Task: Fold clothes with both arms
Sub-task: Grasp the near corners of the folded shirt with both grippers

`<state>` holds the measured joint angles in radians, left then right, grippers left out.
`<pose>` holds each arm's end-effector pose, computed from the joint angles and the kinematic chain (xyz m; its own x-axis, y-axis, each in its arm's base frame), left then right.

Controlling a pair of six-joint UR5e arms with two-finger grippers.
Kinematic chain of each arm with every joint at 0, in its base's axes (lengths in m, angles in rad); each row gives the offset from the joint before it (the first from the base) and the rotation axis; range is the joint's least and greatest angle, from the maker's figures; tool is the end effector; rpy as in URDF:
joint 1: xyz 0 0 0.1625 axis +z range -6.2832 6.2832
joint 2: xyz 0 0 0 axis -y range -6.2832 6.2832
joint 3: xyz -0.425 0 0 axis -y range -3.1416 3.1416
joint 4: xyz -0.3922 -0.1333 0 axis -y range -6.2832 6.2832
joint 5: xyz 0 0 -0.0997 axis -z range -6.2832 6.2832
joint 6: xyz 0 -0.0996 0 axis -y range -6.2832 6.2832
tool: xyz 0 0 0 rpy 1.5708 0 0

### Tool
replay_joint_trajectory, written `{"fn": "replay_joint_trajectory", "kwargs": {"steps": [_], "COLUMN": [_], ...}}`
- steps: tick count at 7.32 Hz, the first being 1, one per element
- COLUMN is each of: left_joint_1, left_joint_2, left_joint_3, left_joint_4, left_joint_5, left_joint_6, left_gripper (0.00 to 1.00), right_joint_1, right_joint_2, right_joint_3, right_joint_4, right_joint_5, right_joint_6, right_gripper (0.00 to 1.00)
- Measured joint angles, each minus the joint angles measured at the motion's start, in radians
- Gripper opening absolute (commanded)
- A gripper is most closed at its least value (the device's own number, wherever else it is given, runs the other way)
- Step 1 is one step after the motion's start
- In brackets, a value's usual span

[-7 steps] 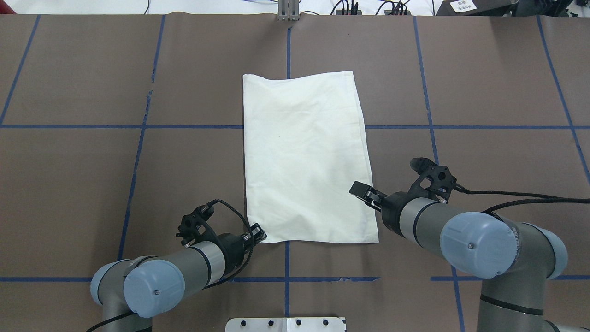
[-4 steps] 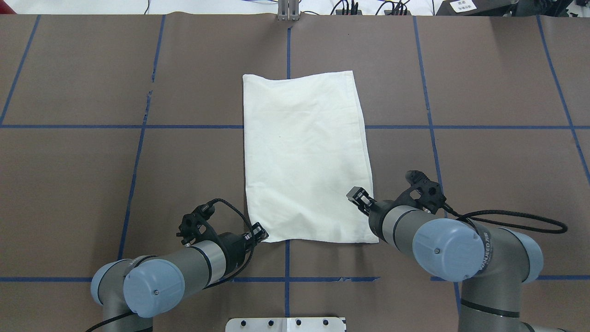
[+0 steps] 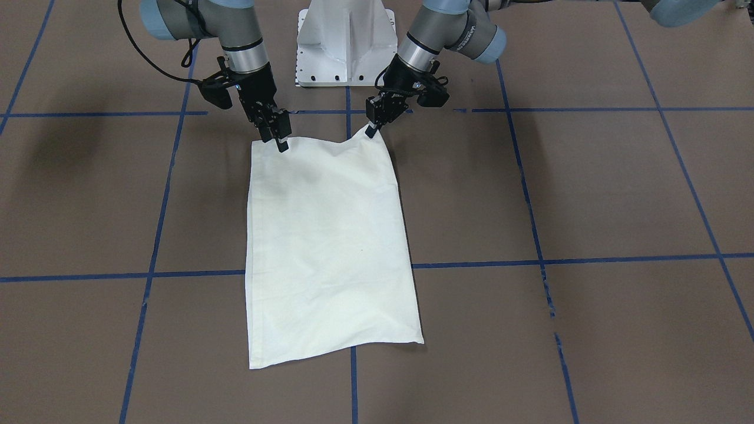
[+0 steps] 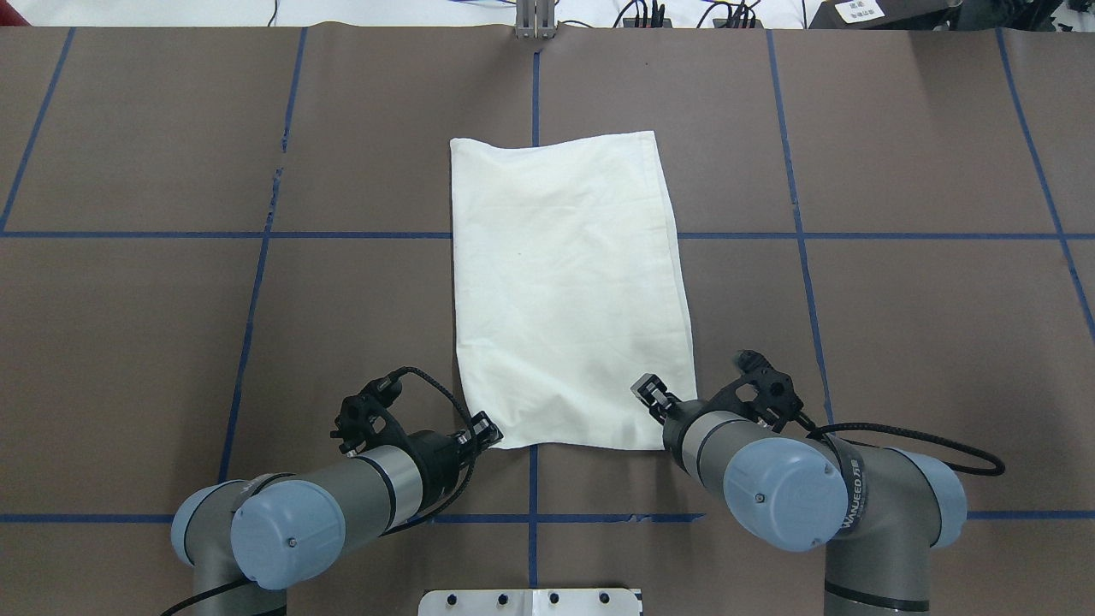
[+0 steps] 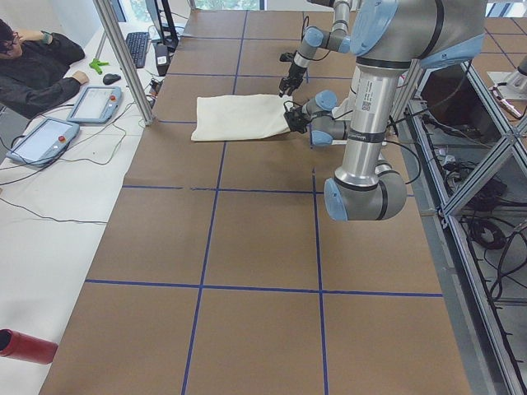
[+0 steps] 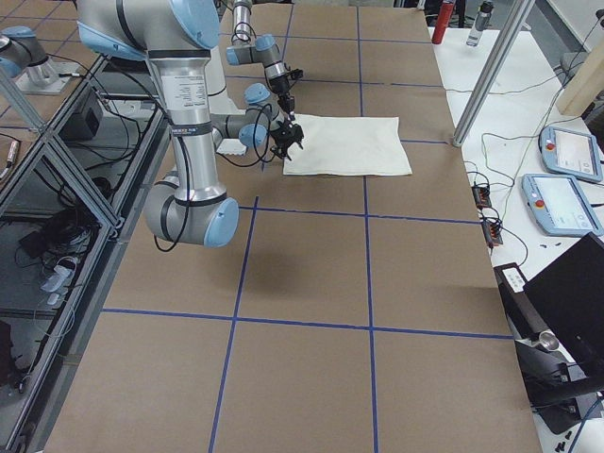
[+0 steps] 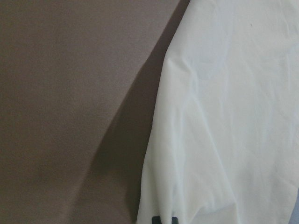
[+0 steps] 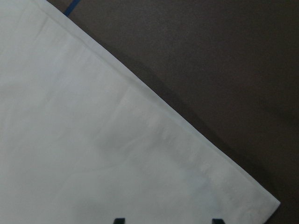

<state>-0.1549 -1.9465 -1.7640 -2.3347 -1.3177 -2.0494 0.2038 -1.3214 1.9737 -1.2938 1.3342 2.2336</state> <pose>0.5719 -0.2495 0.2724 0.0272 -0.4555 -0.8898 0.4533 0.7990 -0.3952 -0.5106 -0.2655 0.3143 0.2277 0.6579 0.7179 -0.6607 0.6460 -0.3824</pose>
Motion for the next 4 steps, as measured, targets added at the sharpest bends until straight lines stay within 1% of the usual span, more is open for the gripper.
{"fn": "replay_joint_trajectory", "kwargs": {"steps": [4], "left_joint_1": [-0.001], "left_joint_2": [0.0], "left_joint_3": [-0.006], "left_joint_4": [0.0], "left_joint_5": [0.0], "left_joint_6": [0.0], "left_gripper": [0.0], "right_joint_1": [-0.033], "right_joint_2": [0.0], "right_joint_3": [-0.04], "right_joint_4": [-0.007], "right_joint_5": [-0.048], "right_joint_6": [0.0], "right_gripper": [0.7]}}
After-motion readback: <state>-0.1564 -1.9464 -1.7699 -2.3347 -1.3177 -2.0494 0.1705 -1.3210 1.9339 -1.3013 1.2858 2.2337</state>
